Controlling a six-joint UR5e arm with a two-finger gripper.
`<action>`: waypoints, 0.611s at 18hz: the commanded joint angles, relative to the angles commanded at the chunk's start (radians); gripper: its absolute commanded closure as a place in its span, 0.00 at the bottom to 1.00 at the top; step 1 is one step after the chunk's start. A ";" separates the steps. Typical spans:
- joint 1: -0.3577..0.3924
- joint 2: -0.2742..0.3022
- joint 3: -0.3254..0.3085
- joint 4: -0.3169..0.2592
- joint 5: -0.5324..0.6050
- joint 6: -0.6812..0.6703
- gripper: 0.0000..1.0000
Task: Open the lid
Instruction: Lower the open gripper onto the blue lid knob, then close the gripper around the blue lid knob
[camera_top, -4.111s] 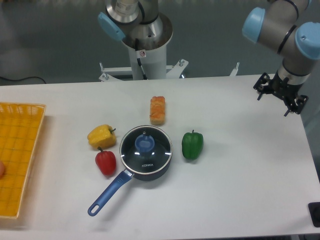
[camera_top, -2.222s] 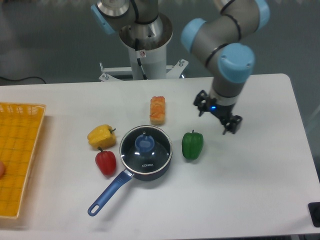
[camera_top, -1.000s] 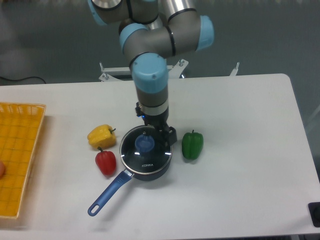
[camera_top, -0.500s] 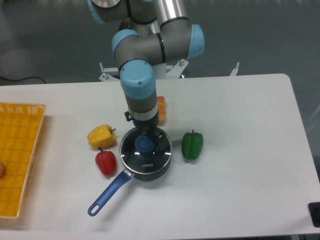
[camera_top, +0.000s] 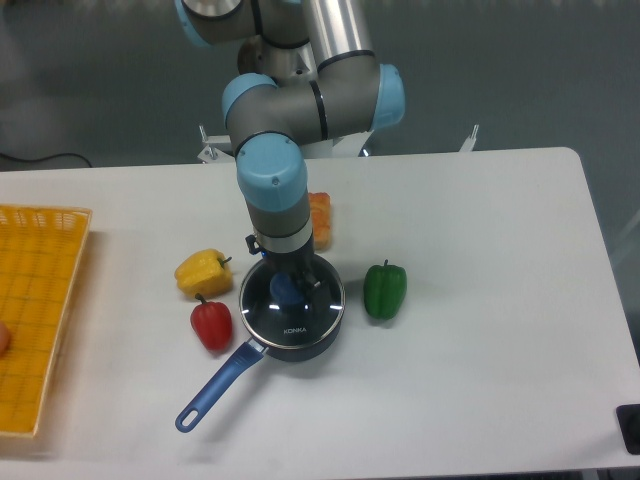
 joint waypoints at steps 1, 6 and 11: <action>-0.002 -0.003 0.002 0.000 0.000 -0.002 0.00; -0.005 -0.017 0.003 0.002 0.000 -0.002 0.00; -0.006 -0.032 0.003 0.002 -0.002 0.003 0.00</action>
